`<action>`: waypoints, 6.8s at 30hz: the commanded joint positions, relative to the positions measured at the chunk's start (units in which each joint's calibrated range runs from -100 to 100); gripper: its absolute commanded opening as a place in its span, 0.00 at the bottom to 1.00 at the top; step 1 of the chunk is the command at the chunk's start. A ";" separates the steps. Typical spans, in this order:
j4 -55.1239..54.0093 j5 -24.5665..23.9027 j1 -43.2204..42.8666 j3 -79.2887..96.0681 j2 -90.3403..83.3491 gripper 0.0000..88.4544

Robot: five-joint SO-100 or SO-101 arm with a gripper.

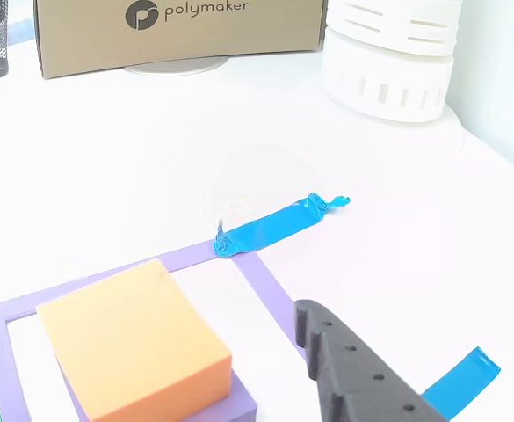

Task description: Tower of hanoi

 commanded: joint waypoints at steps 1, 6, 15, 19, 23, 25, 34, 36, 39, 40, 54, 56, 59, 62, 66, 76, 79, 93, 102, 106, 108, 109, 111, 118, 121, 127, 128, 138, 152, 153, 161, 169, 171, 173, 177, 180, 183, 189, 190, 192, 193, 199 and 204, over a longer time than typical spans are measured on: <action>-2.96 0.00 -1.13 -1.29 1.07 0.51; -3.69 0.00 -2.09 -2.01 2.28 0.49; -3.77 0.00 -3.15 -3.92 4.06 0.44; -3.69 0.00 -3.05 -4.38 4.54 0.41; -3.69 0.00 -2.96 -4.47 4.86 0.38; -3.69 0.00 -2.86 -4.56 4.94 0.37; -3.61 0.00 -2.86 -4.65 5.27 0.33; -3.61 0.00 -3.15 -4.65 5.27 0.32; -3.61 0.00 -3.44 -4.74 5.27 0.30; -3.61 0.00 -3.53 -4.74 5.27 0.29; -3.53 0.00 -4.39 -4.38 5.99 0.23; -3.53 0.00 -4.49 -4.19 6.07 0.22; -3.53 0.00 -4.59 -4.10 6.15 0.21; -3.53 0.00 -4.68 -4.10 6.40 0.19; -3.61 0.00 -4.78 -4.19 6.56 0.17; -2.96 0.00 -5.83 -4.19 5.83 0.16; -0.62 0.00 -6.41 -3.74 3.41 0.16; 38.25 0.00 -9.86 -1.10 -32.60 0.16; 90.23 0.00 -15.32 -23.10 -54.73 0.16; 106.43 0.00 -20.41 -37.29 -57.47 0.16; 114.69 0.00 -22.99 -45.29 -57.63 0.16; 118.25 0.00 -24.43 -49.29 -57.55 0.16; 123.76 0.00 -27.02 -55.65 -57.15 0.16; 134.77 0.00 -33.06 -63.10 -59.89 0.16; 137.12 0.00 -34.02 -61.74 -61.43 0.16; 135.42 0.00 -35.84 -55.38 -63.20 0.16; 133.72 0.00 -36.03 -52.38 -63.77 0.16; 102.30 0.00 -37.09 -19.47 -66.43 0.16; 49.10 0.00 -38.43 5.99 -45.28 0.16; 45.78 0.00 -38.14 6.90 -43.26 0.16; 26.19 0.00 -36.80 11.81 -30.26 0.16; 15.17 0.00 -36.51 9.35 -17.66 0.17; 13.55 0.00 -36.42 8.44 -14.92 0.17; 11.53 0.00 -36.32 7.81 -12.50 0.17; 9.10 0.00 -35.84 5.99 -8.14 0.17; 7.89 0.00 -35.36 4.08 -5.31 0.17; 6.91 0.00 -34.50 2.62 -2.65 0.17; 5.54 0.00 -33.54 2.44 -0.55 0.17; 5.54 0.00 -33.54 2.62 -0.47 0.17; 5.54 0.00 -33.54 2.81 -0.47 0.19; 5.54 0.00 -33.54 2.81 -0.47 0.20; 5.21 0.00 -33.25 2.44 0.18 0.25; 4.65 0.00 -32.87 2.35 0.50 0.29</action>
